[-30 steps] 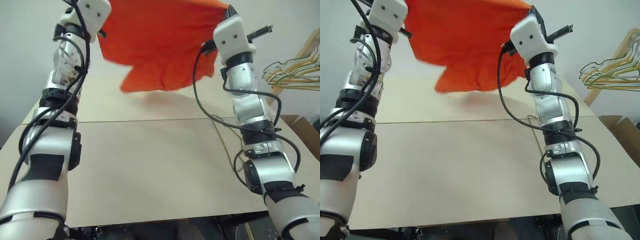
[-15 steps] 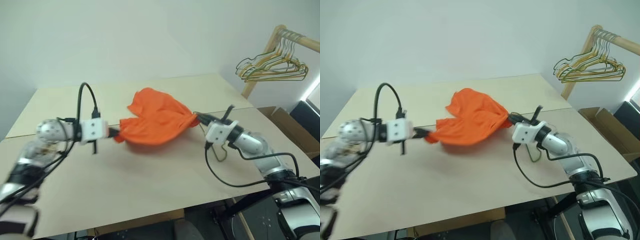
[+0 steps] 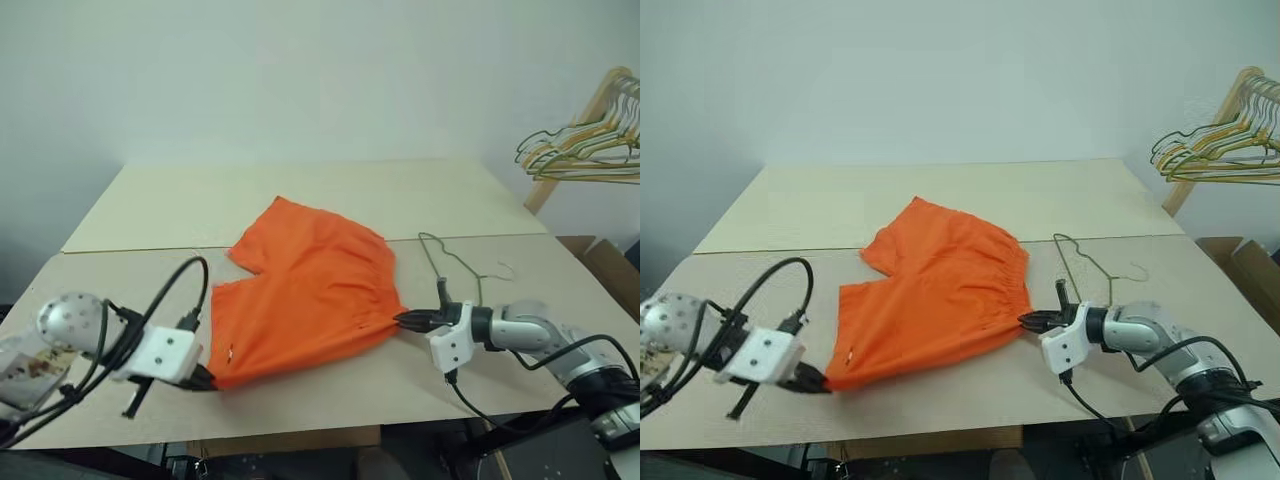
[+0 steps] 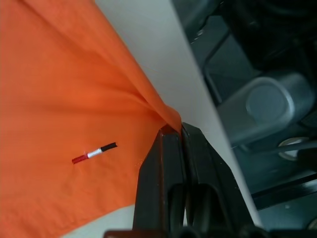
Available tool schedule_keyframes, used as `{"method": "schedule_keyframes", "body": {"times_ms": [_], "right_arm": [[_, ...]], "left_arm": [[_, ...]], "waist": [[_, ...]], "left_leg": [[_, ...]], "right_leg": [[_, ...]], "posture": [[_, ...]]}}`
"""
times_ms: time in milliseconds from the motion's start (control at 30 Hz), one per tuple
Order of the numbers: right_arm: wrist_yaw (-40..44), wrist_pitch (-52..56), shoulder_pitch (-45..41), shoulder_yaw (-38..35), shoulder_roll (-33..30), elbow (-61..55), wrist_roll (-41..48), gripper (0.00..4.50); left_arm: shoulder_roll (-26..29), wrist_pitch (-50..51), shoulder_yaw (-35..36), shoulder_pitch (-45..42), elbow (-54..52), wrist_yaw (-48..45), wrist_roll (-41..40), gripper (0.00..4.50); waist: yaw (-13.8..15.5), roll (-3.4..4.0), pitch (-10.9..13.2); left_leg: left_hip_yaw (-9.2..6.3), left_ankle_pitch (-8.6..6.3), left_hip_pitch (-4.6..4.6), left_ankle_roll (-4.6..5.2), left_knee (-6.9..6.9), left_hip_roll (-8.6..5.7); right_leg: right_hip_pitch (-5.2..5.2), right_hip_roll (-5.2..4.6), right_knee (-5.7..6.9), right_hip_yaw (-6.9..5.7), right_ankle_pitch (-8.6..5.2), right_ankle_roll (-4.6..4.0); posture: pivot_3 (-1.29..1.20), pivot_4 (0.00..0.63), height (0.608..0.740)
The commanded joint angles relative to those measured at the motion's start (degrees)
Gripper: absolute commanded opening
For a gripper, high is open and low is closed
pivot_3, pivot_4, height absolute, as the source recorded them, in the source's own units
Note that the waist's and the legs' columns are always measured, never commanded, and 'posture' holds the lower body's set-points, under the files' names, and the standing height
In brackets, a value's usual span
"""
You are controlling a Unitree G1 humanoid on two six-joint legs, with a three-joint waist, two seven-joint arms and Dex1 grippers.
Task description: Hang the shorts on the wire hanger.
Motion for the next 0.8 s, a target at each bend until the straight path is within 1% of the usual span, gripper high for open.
{"method": "schedule_keyframes", "body": {"times_ms": [33,133,233,333,367,400,433,500,533,633,667,733,800], "right_arm": [[1.4,1.4,2.8,-2.6,-2.4,-5.7,3.0,0.0],[5.5,5.5,6.8,-2.8,-4.8,-11.2,7.7,0.71],[9.7,12.2,11.3,-3.8,-7.6,-18.5,14.7,1.79],[12.5,21.3,16.0,-6.9,-10.7,-25.7,21.7,2.84],[12.6,25.4,17.6,-8.8,-11.3,-27.5,24.6,3.1],[12.6,29.7,19.1,-10.8,-11.7,-29.2,27.4,3.55],[12.6,32.9,20.2,-12.2,-11.8,-30.5,29.3,3.9],[10.4,44.6,22.0,-16.9,-11.2,-32.6,33.9,4.5],[8.1,50.3,22.2,-19.2,-10.1,-33.0,35.6,4.5],[2.2,69.7,20.7,-23.3,-7.2,-34.4,41.0,4.5],[0.5,74.5,19.8,-24.2,-5.7,-34.6,42.5,4.5],[-2.9,83.6,17.3,-25.2,-2.9,-34.7,44.7,4.5],[-6.5,93.9,13.2,-25.2,-0.4,-33.7,46.1,4.5]], "left_arm": [[-0.4,0.6,2.4,0.4,-2.0,0.7,0.1,0.04],[0.0,-1.8,2.5,0.5,0.1,-1.3,0.9,0.71],[0.5,-4.6,2.7,-0.6,3.4,-3.6,2.3,1.73],[0.2,-4.1,3.7,-3.9,6.7,-5.2,1.1,2.75],[0.1,-3.5,4.3,-5.1,7.6,-5.9,0.0,2.95],[0.0,-2.9,4.8,-6.3,8.5,-6.5,-1.0,3.37],[-0.2,-2.5,5.1,-7.1,9.1,-7.0,-1.6,3.7],[-3.1,0.1,6.1,-10.8,10.6,-4.5,-3.9,4.33],[-5.2,2.6,6.6,-12.9,10.8,-2.5,-5.5,4.49],[-11.3,12.8,7.6,-18.2,9.6,4.6,-11.2,4.49],[-12.9,16.1,7.9,-19.3,8.8,6.6,-13.1,4.49],[-14.2,21.1,8.0,-20.8,7.2,7.5,-16.3,4.49],[-15.4,23.6,7.6,-21.7,5.7,8.1,-17.6,4.49]], "waist": [[0.3,0.0,0.0],[0.3,0.01,0.0],[0.5,0.01,0.0],[0.9,0.01,0.0],[1.1,0.01,0.0],[1.2,-0.02,0.0],[1.4,-0.03,0.0],[1.9,-0.03,0.0],[2.3,-0.03,0.0],[3.0,-0.06,0.0],[3.1,-0.06,0.0],[3.1,-0.08,0.0],[2.8,-0.07,0.0]], "left_leg": [[0.0,0.0,0.0,0.0,0.01,0.0],[0.03,0.0,0.06,0.0,0.02,0.0],[0.05,-0.04,0.16,0.02,0.0,0.01],[0.04,-0.08,0.17,0.03,0.01,0.01],[0.05,-0.09,0.17,0.05,0.02,0.01],[0.06,-0.1,0.17,0.05,0.03,0.01],[0.05,-0.1,0.17,0.06,0.03,0.01],[0.05,-0.13,0.17,0.07,0.04,0.01],[0.06,-0.14,0.17,0.09,0.05,0.01],[0.06,-0.15,0.14,0.1,0.1,0.01],[0.05,-0.15,0.13,0.11,0.1,0.0],[0.02,-0.15,0.08,0.1,0.1,0.0],[0.04,-0.16,-0.06,0.09,0.09,-0.02]], "right_leg": [[0.0,0.0,0.0,0.0,0.0,0.0],[0.06,0.02,0.0,0.01,0.0,0.0],[0.16,0.03,-0.04,-0.01,-0.01,-0.02],[0.19,0.04,-0.07,-0.01,-0.01,-0.02],[0.2,0.04,-0.07,-0.02,-0.01,-0.02],[0.2,0.04,-0.07,-0.02,-0.01,-0.01],[0.21,0.04,-0.07,-0.02,-0.01,-0.01],[0.22,0.03,-0.08,-0.04,-0.01,-0.01],[0.23,0.02,-0.08,-0.04,-0.01,-0.01],[0.23,0.02,-0.07,-0.03,0.0,0.01],[0.22,0.02,-0.06,-0.02,0.0,0.01],[0.2,0.04,-0.07,-0.04,0.0,0.01],[0.02,0.04,-0.07,0.01,0.0,0.01]], "posture": [[-0.18,0.0,0.74],[-0.19,0.0,0.74],[-0.18,0.0,0.74],[-0.18,0.0,0.74],[-0.17,0.0,0.74],[-0.17,0.0,0.74],[-0.17,0.0,0.74],[-0.16,0.0,0.74],[-0.16,0.0,0.74],[-0.17,0.0,0.74],[-0.17,0.0,0.74],[-0.17,0.0,0.74],[-0.17,0.0,0.74]]}}
